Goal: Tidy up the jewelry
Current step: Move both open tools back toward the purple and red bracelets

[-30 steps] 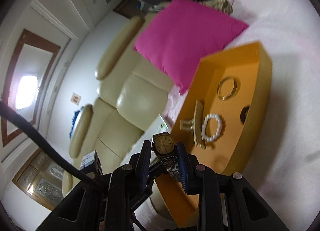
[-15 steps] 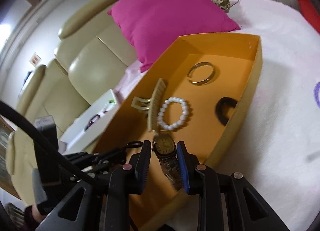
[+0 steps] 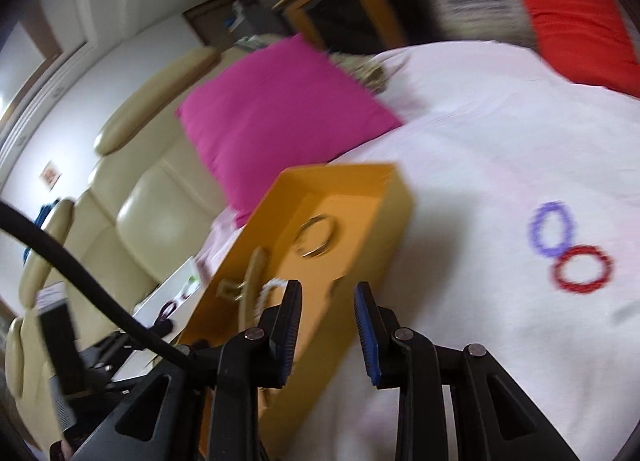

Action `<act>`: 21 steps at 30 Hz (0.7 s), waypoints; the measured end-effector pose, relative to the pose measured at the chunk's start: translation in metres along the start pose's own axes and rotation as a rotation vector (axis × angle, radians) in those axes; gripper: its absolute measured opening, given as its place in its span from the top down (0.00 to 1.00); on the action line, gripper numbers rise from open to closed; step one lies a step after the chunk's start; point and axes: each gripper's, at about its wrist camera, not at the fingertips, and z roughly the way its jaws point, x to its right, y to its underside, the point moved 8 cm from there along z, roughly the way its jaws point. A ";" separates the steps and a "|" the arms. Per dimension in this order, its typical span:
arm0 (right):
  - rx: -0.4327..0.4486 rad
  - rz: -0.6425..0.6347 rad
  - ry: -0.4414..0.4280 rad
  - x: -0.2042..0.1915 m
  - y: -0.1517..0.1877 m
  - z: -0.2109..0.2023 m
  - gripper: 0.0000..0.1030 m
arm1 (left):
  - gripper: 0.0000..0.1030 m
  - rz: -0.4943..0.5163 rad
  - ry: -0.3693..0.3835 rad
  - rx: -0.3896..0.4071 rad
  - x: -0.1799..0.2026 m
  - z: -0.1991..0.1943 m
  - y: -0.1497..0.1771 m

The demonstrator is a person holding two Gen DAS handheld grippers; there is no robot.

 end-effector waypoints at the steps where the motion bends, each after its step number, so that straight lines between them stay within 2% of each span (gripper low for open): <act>1: 0.009 0.012 0.008 0.007 -0.004 -0.005 0.71 | 0.31 0.017 -0.002 0.021 0.011 -0.005 -0.008; 6: 0.059 0.060 0.077 0.045 -0.016 -0.033 0.71 | 0.27 0.069 0.013 0.080 0.055 -0.019 -0.031; 15: 0.086 0.147 0.183 0.108 -0.016 -0.078 0.71 | 0.27 0.116 0.060 0.105 0.124 -0.019 -0.055; 21: 0.098 0.207 0.228 0.141 -0.018 -0.099 0.71 | 0.27 0.140 0.067 0.112 0.157 -0.009 -0.066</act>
